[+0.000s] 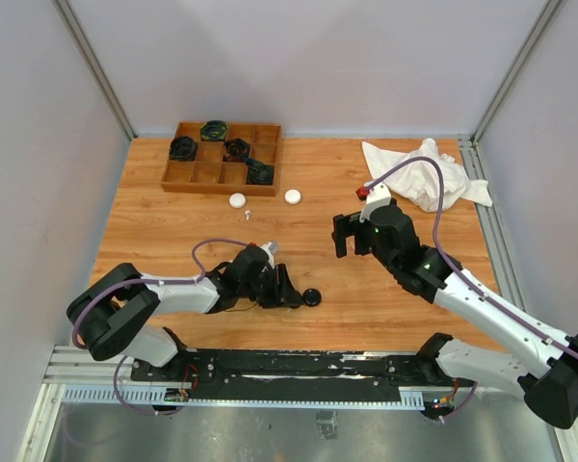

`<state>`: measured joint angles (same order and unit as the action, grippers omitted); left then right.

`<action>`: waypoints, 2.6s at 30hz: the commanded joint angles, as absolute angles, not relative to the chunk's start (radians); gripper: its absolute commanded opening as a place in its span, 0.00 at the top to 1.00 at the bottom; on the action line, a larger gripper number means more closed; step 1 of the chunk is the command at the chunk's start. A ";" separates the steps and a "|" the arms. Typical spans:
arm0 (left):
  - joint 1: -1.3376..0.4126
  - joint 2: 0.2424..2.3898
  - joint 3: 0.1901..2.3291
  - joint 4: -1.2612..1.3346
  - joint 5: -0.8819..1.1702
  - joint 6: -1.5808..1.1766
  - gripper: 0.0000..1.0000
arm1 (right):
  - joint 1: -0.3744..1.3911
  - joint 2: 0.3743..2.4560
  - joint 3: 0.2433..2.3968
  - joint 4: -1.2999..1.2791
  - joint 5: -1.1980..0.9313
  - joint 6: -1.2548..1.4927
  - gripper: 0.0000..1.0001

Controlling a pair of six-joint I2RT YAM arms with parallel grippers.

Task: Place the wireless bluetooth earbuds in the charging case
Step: Place the charging case at the center of the board, then pick up the charging case at the center of the board.

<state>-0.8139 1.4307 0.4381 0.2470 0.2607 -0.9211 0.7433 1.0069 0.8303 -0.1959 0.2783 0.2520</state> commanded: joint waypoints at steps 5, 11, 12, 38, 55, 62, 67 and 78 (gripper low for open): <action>-0.821 1.396 0.462 0.174 0.181 -0.921 0.20 | 0.731 0.986 0.813 -0.194 0.336 0.254 0.02; -0.808 1.293 0.523 -0.014 0.038 -0.840 0.12 | 0.732 0.986 0.809 -0.181 0.340 0.243 0.01; -0.799 1.278 0.540 -0.052 0.013 -0.822 0.12 | 0.731 0.987 0.808 -0.179 0.341 0.242 0.02; -0.384 1.598 0.987 -0.036 -0.451 -0.491 0.15 | 0.731 0.886 0.612 0.058 0.202 0.133 0.02; -0.301 1.943 1.182 0.082 -0.374 -0.439 0.24 | 0.729 0.916 0.604 0.092 0.132 0.079 0.01; -0.299 1.990 1.206 0.066 -0.355 -0.441 0.33 | 0.730 0.916 0.603 0.093 0.119 0.068 0.01; -0.299 1.987 1.200 0.067 -0.366 -0.426 0.39 | 0.730 0.917 0.606 0.093 0.106 0.064 0.02; -0.299 1.852 1.058 0.129 -0.306 -0.346 0.50 | 0.730 0.940 0.638 0.068 0.097 0.102 0.02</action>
<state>-0.3042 1.9373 1.1213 0.0811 -0.3355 -0.3954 0.7429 0.9318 0.6117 0.0628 0.1040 0.0795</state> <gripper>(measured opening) 0.558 0.985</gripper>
